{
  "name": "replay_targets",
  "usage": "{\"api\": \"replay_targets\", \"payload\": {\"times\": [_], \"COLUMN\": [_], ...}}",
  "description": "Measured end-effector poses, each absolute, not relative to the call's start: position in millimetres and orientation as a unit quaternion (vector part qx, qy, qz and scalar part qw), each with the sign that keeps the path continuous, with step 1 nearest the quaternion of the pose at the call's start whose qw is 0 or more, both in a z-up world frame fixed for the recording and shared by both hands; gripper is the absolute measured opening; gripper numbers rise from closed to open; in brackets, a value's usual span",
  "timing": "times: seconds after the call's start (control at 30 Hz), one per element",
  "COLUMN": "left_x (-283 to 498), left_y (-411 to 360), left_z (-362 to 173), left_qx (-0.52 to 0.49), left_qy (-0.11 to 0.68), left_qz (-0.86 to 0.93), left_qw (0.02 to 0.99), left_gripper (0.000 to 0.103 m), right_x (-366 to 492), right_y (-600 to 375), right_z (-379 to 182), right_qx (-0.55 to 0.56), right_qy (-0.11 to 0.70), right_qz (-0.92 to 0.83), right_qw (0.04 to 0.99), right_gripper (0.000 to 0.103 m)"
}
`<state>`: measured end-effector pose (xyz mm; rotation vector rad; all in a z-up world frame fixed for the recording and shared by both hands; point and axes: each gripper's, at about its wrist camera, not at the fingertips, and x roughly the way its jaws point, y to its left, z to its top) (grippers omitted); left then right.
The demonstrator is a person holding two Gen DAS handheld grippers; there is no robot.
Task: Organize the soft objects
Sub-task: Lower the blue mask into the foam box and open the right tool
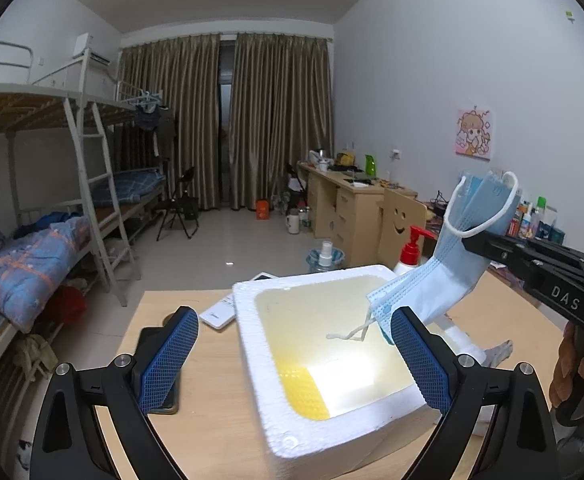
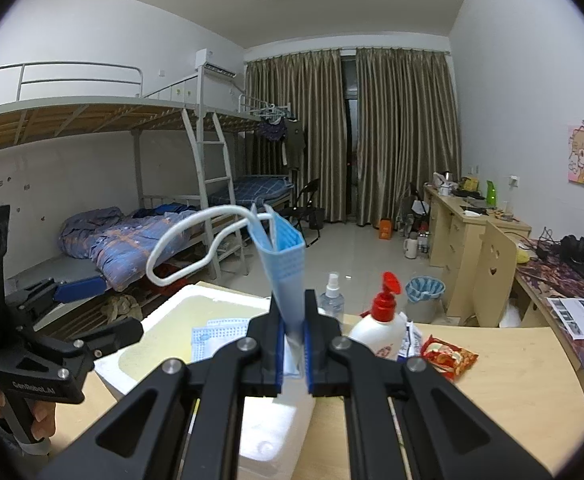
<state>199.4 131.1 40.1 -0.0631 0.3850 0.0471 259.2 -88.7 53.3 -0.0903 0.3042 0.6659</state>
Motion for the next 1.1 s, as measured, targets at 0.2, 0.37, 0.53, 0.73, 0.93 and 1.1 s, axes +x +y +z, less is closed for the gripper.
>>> {"api": "replay_targets", "payload": {"times": [0.2,0.37,0.53,0.73,0.93,1.1], "left_x": [184.3,175.0,172.0,170.5,171.6,172.6], "left_y": [140.9,148.7,157.2,164.1,164.1,162.8], "left_z": [45.3,46.8,45.6,44.1,44.0,43.4], "left_qx": [-0.032,-0.035,-0.04,-0.046,-0.047,-0.049], "left_qy": [0.179,0.171,0.172,0.173,0.171,0.174], "left_qz": [0.037,0.043,0.051,0.056,0.056,0.055], "left_qw": [0.983,0.984,0.983,0.982,0.983,0.982], "left_gripper": [0.1,0.1,0.1,0.1,0.1,0.1], "right_x": [259.3,259.0,263.1,268.9,264.9,263.2], "right_y": [-78.3,-69.0,-60.3,-52.8,-54.1,-56.2], "right_z": [50.6,48.1,43.0,37.2,38.1,38.7], "right_qx": [-0.05,-0.056,-0.063,-0.073,-0.071,-0.075], "right_qy": [0.154,0.159,0.171,0.187,0.177,0.177], "right_qz": [0.34,0.35,0.355,0.353,0.339,0.338], "right_qw": [0.926,0.922,0.917,0.914,0.921,0.921], "right_gripper": [0.011,0.011,0.011,0.016,0.081,0.085]}}
